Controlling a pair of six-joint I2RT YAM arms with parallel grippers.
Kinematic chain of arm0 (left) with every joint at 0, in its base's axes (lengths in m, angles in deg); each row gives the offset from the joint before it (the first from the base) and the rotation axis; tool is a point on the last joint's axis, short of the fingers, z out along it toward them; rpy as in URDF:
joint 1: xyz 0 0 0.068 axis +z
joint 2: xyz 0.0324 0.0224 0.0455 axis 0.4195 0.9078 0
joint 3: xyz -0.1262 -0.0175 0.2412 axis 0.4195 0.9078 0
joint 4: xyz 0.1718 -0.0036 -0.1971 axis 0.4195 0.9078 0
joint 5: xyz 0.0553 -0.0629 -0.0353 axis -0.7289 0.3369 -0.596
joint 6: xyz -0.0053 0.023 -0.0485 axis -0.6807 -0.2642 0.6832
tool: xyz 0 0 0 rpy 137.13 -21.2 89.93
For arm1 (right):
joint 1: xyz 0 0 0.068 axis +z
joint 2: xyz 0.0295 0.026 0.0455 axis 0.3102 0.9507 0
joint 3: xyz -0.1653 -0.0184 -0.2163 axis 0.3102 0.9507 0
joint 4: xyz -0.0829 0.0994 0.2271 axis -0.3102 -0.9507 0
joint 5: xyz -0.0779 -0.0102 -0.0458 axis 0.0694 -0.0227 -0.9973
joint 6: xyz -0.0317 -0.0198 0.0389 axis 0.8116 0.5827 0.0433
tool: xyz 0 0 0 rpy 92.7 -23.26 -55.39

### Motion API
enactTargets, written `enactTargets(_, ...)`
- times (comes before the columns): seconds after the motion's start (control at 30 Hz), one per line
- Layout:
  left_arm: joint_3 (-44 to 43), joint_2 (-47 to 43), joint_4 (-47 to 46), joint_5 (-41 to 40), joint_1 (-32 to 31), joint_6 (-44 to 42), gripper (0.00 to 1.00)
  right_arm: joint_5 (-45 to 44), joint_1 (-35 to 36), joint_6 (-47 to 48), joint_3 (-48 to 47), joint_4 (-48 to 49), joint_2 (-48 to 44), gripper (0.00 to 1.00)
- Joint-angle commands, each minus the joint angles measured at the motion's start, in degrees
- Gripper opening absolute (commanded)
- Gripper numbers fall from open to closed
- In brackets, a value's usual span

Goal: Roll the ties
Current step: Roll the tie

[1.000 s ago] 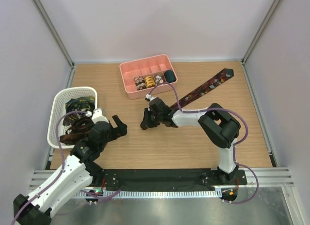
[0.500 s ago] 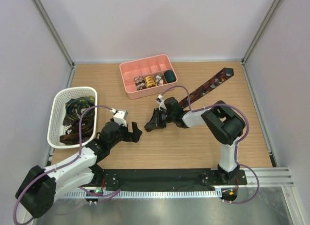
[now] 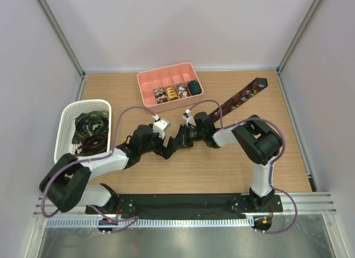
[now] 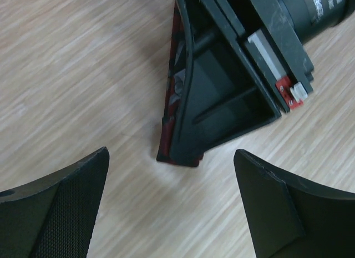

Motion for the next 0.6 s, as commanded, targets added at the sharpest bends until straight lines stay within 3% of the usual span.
enactTargets(0.0, -5.1, 4.4, -1.0, 2.7, -0.2, -4.9, 0.93, 1.4, -0.3, -0.9, 0.3, 4.6, -1.1, 0.01)
enactTargets(0.27, -9.7, 9.3, 3.8, 3.8, -0.2, -8.6, 0.78, 1.1, -0.6, -1.3, 0.3, 5.5, -0.3, 0.01)
enactTargets(0.37, -11.0, 10.9, 6.1, 4.8, -0.2, -9.0, 0.64, 1.0, -0.9, -1.1, 0.4, 5.2, -0.3, 0.01)
enactTargets(0.57, -9.9, 10.5, 6.6, 4.6, -0.6, -8.9, 0.63, 0.4, -1.5, 0.2, 0.3, 3.2, -0.4, 0.01)
